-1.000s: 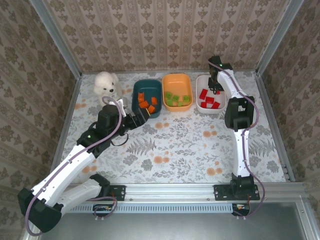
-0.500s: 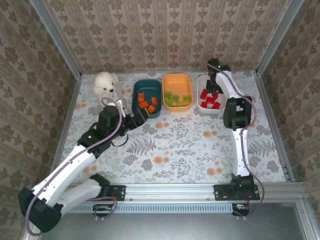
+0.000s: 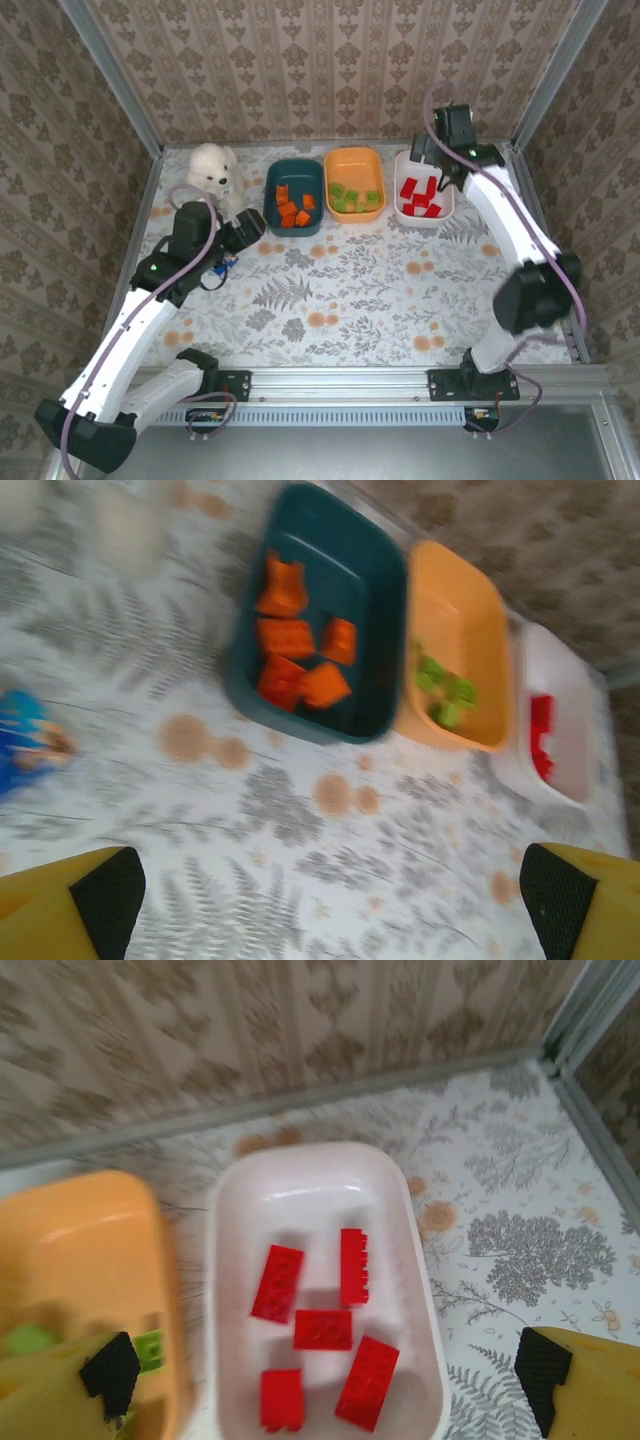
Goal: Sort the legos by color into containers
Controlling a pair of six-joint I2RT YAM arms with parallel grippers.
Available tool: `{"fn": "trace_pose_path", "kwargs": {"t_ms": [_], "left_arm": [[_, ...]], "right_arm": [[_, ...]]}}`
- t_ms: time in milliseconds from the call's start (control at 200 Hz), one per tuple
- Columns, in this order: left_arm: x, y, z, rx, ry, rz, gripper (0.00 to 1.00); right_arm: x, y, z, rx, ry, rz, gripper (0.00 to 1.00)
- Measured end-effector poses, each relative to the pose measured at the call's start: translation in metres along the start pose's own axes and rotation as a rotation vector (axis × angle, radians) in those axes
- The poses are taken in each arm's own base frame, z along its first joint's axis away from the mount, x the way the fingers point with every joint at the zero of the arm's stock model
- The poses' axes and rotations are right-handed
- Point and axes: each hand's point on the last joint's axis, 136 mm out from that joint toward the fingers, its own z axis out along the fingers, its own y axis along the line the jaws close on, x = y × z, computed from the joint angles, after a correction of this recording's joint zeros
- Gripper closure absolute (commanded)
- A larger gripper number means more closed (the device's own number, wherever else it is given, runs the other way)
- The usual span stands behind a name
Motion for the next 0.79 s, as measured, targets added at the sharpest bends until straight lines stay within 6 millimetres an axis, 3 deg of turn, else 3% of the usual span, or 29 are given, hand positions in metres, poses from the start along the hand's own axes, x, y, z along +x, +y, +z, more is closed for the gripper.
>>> {"fn": "trace_pose_path", "kwargs": {"t_ms": [80, 160, 250, 365, 435, 535, 795], "left_arm": [[-0.014, 0.037, -0.007, -0.192, -0.082, 0.000, 0.00], [-0.022, 0.072, -0.013, -0.369, -0.168, 0.023, 0.00], [-0.021, 0.106, -0.007, -0.505, -0.244, 0.140, 0.00], [0.000, 0.146, 0.019, -0.624, -0.248, 0.325, 0.00], [0.011, 0.167, 0.036, -0.661, -0.223, 0.399, 0.00], [0.014, 0.186, 0.058, -0.689, -0.162, 0.477, 0.00], [-0.006, 0.196, 0.126, -0.564, -0.145, 0.478, 0.00]], "right_arm": [[0.001, -0.008, -0.038, 0.008, -0.083, 0.043, 0.00], [0.023, -0.031, -0.050, 0.074, -0.111, 0.080, 0.00], [0.082, -0.060, -0.046, 0.139, -0.085, 0.067, 0.00], [0.163, -0.091, -0.037, 0.178, -0.069, -0.001, 0.00], [0.193, -0.100, -0.031, 0.188, -0.068, -0.055, 0.00], [0.208, -0.103, -0.019, 0.190, -0.063, -0.124, 0.00], [0.224, -0.089, 0.025, 0.126, -0.072, -0.180, 0.00]]}}
